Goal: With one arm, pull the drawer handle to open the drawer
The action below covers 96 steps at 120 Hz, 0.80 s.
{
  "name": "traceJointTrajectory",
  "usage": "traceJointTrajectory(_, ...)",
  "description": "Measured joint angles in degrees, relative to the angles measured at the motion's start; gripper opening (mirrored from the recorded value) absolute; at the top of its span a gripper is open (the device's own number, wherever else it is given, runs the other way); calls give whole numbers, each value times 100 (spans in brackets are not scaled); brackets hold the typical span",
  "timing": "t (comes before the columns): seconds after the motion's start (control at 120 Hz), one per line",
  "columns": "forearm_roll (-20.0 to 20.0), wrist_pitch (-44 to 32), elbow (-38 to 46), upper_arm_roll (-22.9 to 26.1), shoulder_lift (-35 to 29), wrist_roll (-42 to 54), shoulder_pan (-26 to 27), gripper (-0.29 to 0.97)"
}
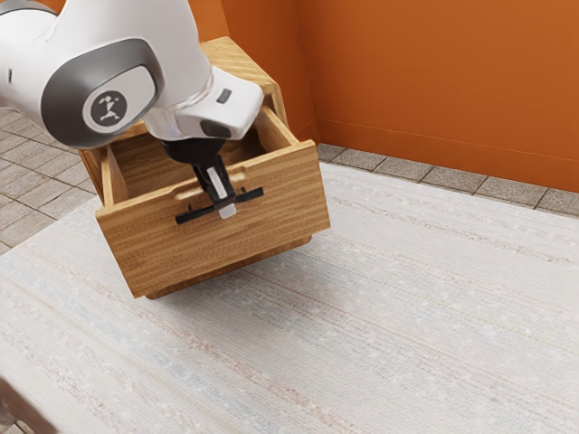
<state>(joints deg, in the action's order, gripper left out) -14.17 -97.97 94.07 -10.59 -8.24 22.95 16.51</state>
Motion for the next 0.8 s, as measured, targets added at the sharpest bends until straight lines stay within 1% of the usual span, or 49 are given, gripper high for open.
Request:
traceJointTrajectory(0.433,-45,13,101,30,-79,-185,184,-11)
traceJointTrajectory(0.8,-76,42,143,59,-105,-333,236,-11)
